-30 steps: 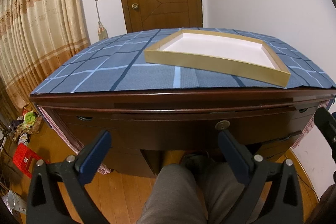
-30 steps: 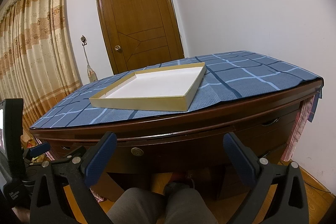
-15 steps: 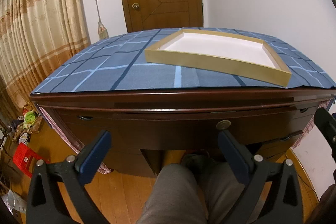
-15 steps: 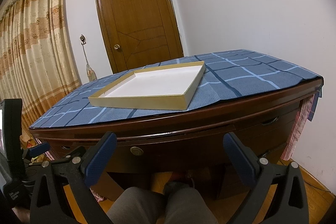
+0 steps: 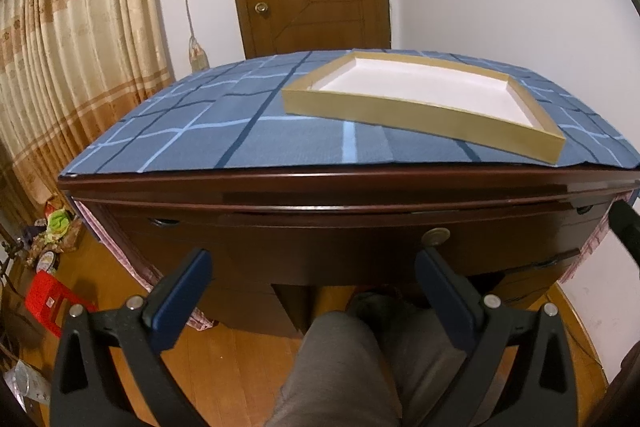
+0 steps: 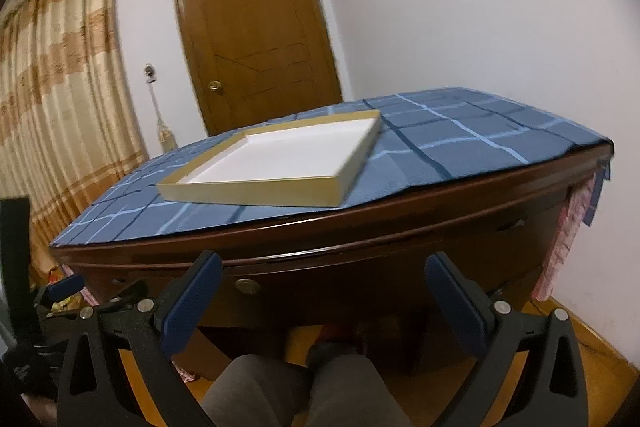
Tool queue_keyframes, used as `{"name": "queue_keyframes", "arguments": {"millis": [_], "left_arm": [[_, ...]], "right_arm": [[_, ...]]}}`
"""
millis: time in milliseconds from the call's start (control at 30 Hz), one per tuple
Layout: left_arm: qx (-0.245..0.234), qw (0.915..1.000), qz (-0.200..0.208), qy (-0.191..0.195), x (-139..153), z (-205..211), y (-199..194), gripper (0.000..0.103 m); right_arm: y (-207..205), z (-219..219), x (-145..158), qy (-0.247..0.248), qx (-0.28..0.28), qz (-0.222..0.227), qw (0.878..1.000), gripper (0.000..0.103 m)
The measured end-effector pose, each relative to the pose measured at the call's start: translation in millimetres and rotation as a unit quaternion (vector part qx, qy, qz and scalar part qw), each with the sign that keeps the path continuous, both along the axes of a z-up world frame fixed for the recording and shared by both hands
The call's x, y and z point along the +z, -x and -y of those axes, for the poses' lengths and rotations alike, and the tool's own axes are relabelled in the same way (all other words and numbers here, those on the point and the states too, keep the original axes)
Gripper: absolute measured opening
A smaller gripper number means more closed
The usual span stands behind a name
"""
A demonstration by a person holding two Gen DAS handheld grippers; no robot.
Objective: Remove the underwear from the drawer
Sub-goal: 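Pull the dresser's top drawer open toward the tools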
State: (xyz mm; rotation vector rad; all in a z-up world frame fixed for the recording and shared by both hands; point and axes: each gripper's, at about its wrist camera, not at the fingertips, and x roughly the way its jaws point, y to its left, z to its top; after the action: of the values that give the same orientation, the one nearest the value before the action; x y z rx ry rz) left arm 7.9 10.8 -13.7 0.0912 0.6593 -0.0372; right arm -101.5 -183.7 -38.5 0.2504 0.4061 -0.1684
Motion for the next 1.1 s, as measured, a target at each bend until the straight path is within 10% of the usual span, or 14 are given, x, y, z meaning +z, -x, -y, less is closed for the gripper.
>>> {"name": "queue_keyframes", "arguments": {"millis": [467, 1100], "left_arm": [[0.005, 0.9999, 0.006, 0.012, -37, -18, -30, 0.103], [0.013, 0.9997, 0.023, 0.0, -48, 13, -66, 0.103]], "right_arm": [[-29, 96, -67, -0.068, 0.0, -0.049, 0.996, 0.102], [-94, 69, -67, 0.016, 0.152, -0.066, 0.986, 0.1]]}}
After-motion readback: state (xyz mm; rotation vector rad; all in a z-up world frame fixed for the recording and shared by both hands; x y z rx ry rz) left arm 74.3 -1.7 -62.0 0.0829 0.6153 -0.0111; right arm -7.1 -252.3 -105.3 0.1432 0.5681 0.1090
